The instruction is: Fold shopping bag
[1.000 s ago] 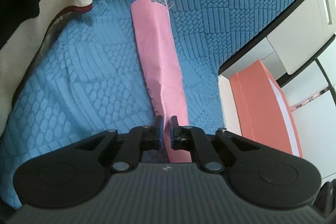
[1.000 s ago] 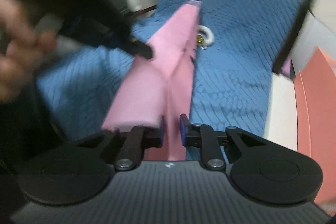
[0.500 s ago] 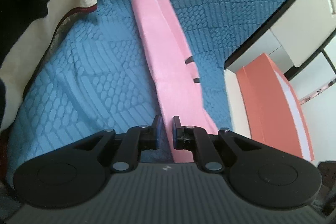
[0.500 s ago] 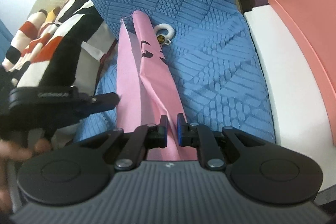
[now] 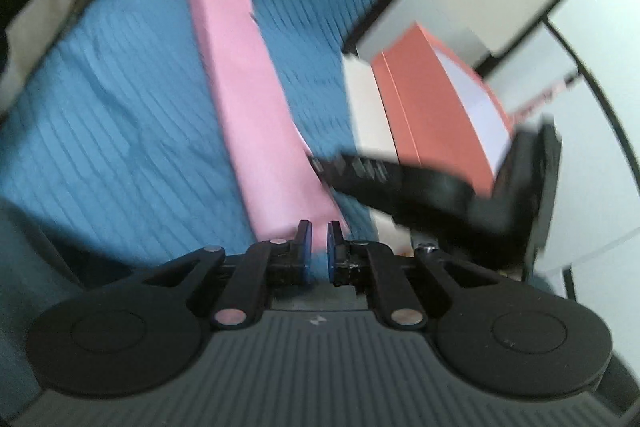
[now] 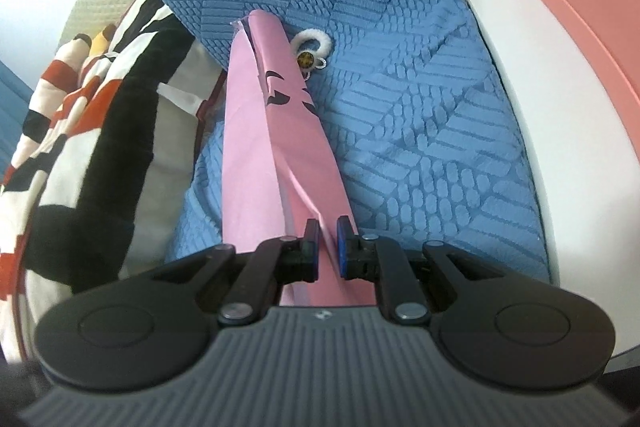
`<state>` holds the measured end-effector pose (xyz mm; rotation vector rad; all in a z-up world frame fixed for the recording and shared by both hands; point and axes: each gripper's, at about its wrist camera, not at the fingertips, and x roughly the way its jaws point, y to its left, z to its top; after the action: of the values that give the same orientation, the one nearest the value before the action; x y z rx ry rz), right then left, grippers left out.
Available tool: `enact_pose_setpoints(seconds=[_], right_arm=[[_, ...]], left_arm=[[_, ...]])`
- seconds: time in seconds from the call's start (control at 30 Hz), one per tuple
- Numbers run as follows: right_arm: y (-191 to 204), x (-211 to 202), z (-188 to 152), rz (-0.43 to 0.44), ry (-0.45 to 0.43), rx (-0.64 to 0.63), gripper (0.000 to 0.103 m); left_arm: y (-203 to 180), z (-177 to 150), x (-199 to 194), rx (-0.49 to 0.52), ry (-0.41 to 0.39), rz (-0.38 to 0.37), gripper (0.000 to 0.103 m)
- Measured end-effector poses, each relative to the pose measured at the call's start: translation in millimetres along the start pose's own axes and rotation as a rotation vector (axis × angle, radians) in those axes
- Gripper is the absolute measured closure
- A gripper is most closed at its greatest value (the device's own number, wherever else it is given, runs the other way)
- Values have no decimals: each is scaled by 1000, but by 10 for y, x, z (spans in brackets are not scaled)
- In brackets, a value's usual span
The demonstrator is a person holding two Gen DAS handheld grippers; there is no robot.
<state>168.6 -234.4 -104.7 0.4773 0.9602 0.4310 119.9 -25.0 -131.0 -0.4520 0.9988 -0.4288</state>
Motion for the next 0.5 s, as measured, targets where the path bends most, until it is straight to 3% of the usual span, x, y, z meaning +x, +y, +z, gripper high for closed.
enact_pose_setpoints(seconds=[0.1, 0.27, 0.5], right_arm=[[-41, 13, -6, 7, 10, 27, 91], [-88, -3, 0, 22, 13, 55, 91], [-96, -30, -11, 12, 0, 54, 91]], left_arm=[[-63, -88, 137, 38, 38, 44, 93], [47, -44, 349, 23, 5, 130, 93], [460, -16, 292, -238, -85, 63, 93]])
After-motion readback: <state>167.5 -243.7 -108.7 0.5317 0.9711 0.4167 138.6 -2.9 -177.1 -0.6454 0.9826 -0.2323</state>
